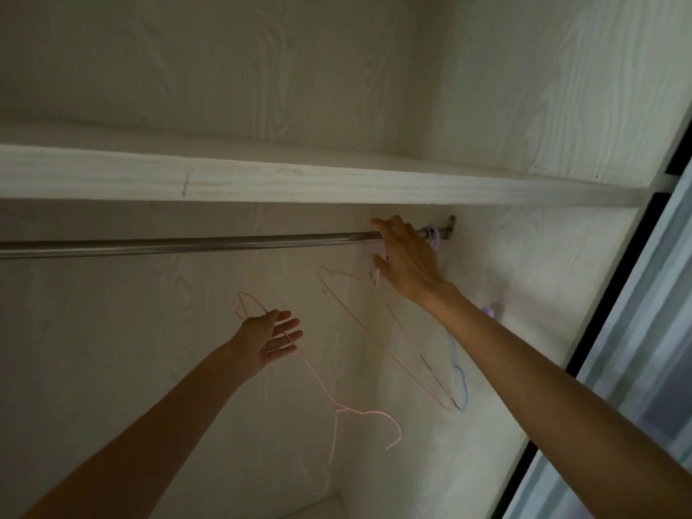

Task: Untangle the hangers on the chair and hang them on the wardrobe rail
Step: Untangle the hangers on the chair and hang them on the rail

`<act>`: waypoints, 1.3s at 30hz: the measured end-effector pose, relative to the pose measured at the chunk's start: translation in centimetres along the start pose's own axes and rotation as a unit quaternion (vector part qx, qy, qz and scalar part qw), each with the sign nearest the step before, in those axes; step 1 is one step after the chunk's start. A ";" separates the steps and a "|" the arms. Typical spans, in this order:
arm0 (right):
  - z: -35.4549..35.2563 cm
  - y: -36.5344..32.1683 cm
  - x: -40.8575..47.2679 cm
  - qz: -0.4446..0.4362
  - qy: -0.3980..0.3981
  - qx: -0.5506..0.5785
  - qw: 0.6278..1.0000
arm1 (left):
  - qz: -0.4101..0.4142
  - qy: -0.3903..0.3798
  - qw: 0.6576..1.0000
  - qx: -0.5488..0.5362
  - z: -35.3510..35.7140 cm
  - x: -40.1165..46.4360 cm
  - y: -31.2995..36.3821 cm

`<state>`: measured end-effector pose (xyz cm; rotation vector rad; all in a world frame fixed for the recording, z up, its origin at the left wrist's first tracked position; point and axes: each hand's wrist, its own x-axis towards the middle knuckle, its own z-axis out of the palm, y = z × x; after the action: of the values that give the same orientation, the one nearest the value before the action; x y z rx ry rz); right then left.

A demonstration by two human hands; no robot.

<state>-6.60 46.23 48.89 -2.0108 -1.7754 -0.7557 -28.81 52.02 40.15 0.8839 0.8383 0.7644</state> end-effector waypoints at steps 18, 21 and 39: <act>-0.5 6.4 0.3 0.056 -0.052 -0.138 0.987 | 0.008 0.016 0.999 -0.034 -1.4 -1.1 1.8; -0.8 4.6 -1.9 0.035 0.008 -0.066 0.997 | 0.005 0.013 0.998 -0.059 -2.3 -1.6 1.9; 4.3 -10.2 -13.9 0.442 -0.372 0.538 0.614 | -0.104 0.178 0.930 -0.305 -1.1 -6.8 -7.9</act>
<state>-17.00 39.25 36.23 -1.8374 -0.7165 1.3203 -31.13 43.35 34.82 0.0959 0.9169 0.9393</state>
